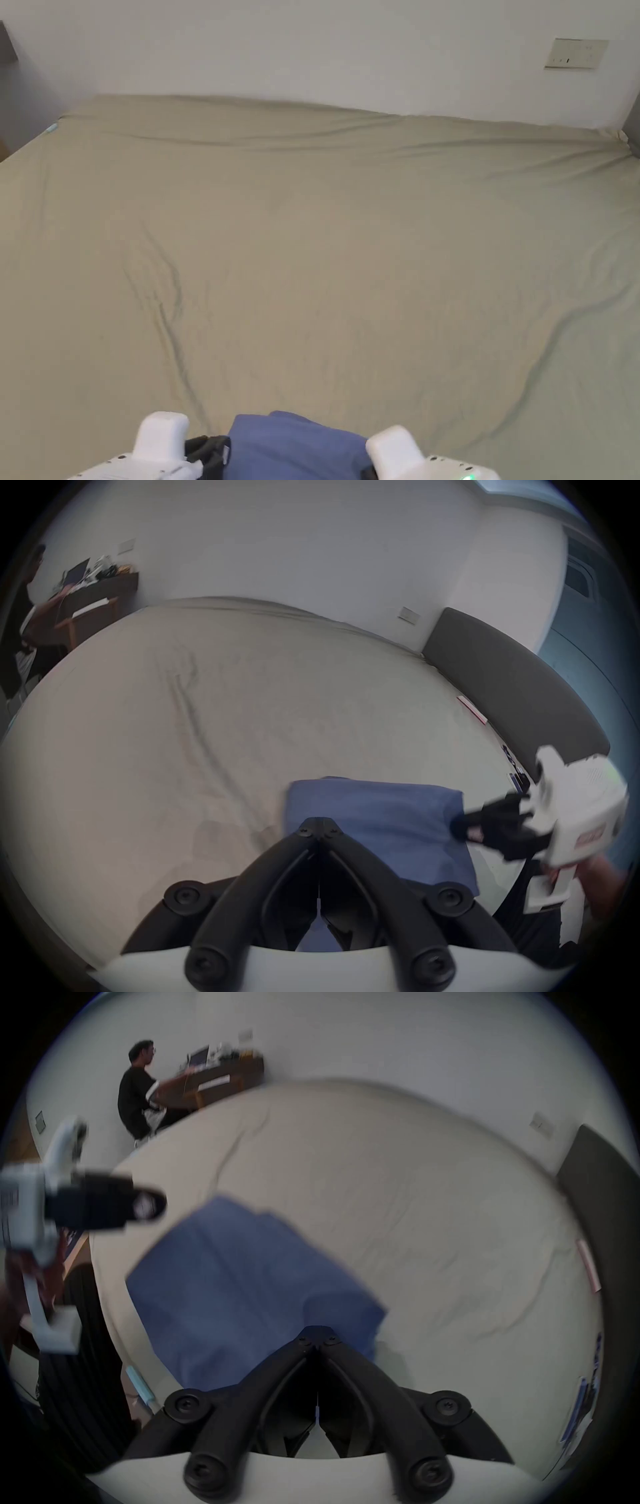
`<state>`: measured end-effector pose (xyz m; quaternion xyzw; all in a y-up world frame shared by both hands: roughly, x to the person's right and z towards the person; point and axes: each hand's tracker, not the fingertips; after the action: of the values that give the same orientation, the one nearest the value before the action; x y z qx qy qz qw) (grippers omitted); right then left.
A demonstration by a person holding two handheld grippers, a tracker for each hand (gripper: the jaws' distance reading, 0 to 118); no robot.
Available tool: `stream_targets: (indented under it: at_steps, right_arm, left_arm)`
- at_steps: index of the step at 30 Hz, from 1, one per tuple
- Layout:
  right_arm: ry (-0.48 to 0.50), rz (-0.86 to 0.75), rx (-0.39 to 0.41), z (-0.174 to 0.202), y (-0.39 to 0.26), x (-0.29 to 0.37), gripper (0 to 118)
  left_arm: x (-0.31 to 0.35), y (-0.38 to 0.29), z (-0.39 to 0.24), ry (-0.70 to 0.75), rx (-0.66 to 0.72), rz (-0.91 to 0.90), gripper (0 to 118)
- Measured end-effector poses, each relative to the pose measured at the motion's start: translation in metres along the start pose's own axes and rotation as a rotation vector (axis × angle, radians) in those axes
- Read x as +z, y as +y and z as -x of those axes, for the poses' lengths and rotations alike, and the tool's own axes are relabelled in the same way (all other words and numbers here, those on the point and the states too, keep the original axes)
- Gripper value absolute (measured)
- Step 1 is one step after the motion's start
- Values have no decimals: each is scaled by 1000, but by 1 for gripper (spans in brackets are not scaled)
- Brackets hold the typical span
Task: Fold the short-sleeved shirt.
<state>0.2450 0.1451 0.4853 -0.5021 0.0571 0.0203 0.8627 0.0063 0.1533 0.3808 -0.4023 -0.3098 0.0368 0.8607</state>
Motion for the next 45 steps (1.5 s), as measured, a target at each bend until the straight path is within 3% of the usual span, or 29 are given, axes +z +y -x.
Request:
stream_targets:
  at_steps: [3, 5, 7, 9, 12, 14, 18, 21, 23, 24, 25, 26, 28, 33, 36, 40, 45]
  right_arm:
    - [-6, 16, -7, 1, -10, -20, 2]
    - [8, 6, -42, -5, -6, -17, 2]
    - [40, 32, -86, -14, 1, -17, 2]
    - [42, 25, -80, -14, -1, -16, 2]
    - [34, 7, -37, -9, -8, -15, 2]
    - [36, 5, -41, -10, -7, -16, 2]
    - [55, 7, -74, -14, -5, -17, 2]
    - [53, 8, -67, -14, -5, -18, 2]
    - [47, 10, -57, -12, -5, -18, 2]
    - [45, 9, -53, -12, -5, -18, 2]
    - [43, 10, -51, -12, -5, -18, 2]
    - [42, 10, -50, -12, -6, -18, 2]
    - [40, 7, -46, -12, -6, -18, 2]
    - [34, -71, -53, -20, 3, 8, 2]
    - [-49, -186, -69, -31, 23, 41, 2]
    - [-201, -351, -17, -34, 51, 89, 2]
    - [-343, -498, 3, -27, 78, 131, 2]
  left_arm:
    - [-5, 1, 23, -34, 53, 58, 0]
    - [-12, 4, 36, -84, 90, 124, 15]
    - [-22, 4, 46, -151, 145, 181, 44]
    - [-36, 6, 60, -201, 232, 253, 76]
    - [-56, 9, 78, -307, 393, 320, 94]
    - [-68, 6, 87, -396, 486, 311, 99]
    - [-94, -3, 81, -646, 635, 381, 100]
    - [-116, -12, 61, -660, 616, 432, 102]
    - [-120, -11, 49, -750, 639, 428, 98]
    - [-124, -11, 46, -710, 663, 471, 68]
    - [-127, -13, 42, -575, 595, 468, 34]
    - [-124, -16, 33, -524, 548, 469, 31]
    - [-121, -19, 34, -574, 628, 457, 30]
    - [-97, 1, 15, -406, 384, 424, 29]
    - [-80, 10, 0, -331, 252, 398, 29]
    - [-56, 15, -12, -280, 170, 365, 29]
    - [-21, 23, -14, -87, 30, 297, 29]
